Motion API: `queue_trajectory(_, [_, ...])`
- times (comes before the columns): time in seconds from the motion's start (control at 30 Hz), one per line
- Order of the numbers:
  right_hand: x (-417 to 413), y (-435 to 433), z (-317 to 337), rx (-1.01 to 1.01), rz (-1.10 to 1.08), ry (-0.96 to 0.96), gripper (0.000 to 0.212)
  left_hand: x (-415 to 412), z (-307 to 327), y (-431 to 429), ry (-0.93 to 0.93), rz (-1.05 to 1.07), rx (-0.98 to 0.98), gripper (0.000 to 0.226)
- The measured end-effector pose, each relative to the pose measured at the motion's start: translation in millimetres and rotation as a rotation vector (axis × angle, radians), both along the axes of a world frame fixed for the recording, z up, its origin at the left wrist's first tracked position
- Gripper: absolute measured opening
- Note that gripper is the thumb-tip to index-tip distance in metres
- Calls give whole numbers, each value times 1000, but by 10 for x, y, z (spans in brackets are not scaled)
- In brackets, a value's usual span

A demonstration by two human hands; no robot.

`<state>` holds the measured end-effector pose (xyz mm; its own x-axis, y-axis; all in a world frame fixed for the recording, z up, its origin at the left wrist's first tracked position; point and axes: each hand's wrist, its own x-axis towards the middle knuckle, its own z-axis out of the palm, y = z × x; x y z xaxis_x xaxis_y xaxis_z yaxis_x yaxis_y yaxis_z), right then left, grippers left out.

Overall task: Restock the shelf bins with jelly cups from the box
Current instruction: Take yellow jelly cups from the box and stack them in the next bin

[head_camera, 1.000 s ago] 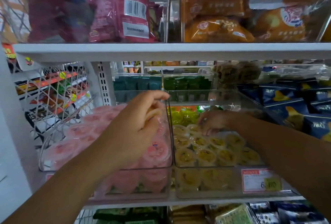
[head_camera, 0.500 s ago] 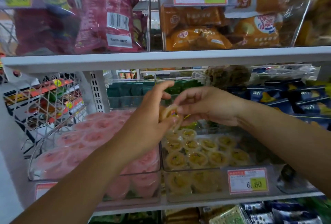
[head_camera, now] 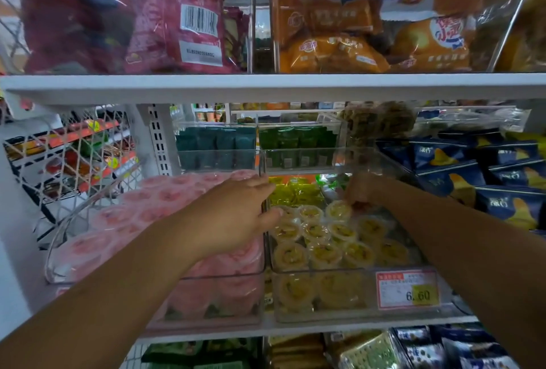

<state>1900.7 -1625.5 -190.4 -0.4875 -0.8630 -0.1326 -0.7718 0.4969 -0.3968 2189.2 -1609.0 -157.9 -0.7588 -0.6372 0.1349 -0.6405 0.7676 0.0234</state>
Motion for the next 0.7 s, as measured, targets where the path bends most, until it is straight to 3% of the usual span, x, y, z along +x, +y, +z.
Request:
queue_trajectory(0.03, [-17, -14, -57, -6, -1, -84, 3, 12, -6, -3, 4, 1, 11, 64])
queue_trajectory(0.13, [-12, 18, -83, 18, 25, -154, 27, 37, -27, 9, 21, -7, 25, 63])
queue_trajectory(0.23, [77, 117, 74, -36, 104, 121, 33, 8, 4, 23, 7, 2, 9, 62])
queue_trajectory(0.3, [138, 248, 233, -167, 154, 172, 33, -10, 33, 70, 36, 10, 6, 62])
queue_trajectory(0.37, [258, 507, 363, -382, 214, 49, 30, -13, 45, 203, 172, -11, -14, 62])
queue_trajectory(0.47, [675, 1317, 391, -799, 277, -297, 21, 159, -77, 701, 570, -142, -170, 46])
queue_trajectory(0.5, [788, 1620, 322, -848, 322, -416, 18, 246, -187, 897, 665, -201, -173, 39])
queue_trajectory(0.53, [888, 1902, 221, -799, 389, -542, 17, 343, -345, 1078, 711, -249, -88, 34])
queue_trajectory(0.6, [996, 2290, -191, -379, 588, -801, 21, 525, -803, 1364, 592, -244, 276, 26])
queue_trajectory(0.63, [990, 2373, -473, -83, 662, -887, 25, 582, -1092, 1445, 439, -195, 473, 26])
queue_trajectory(0.7, [1003, 2412, -1226, 359, 718, -881, 23, 640, -1818, 1535, 76, -131, 674, 31])
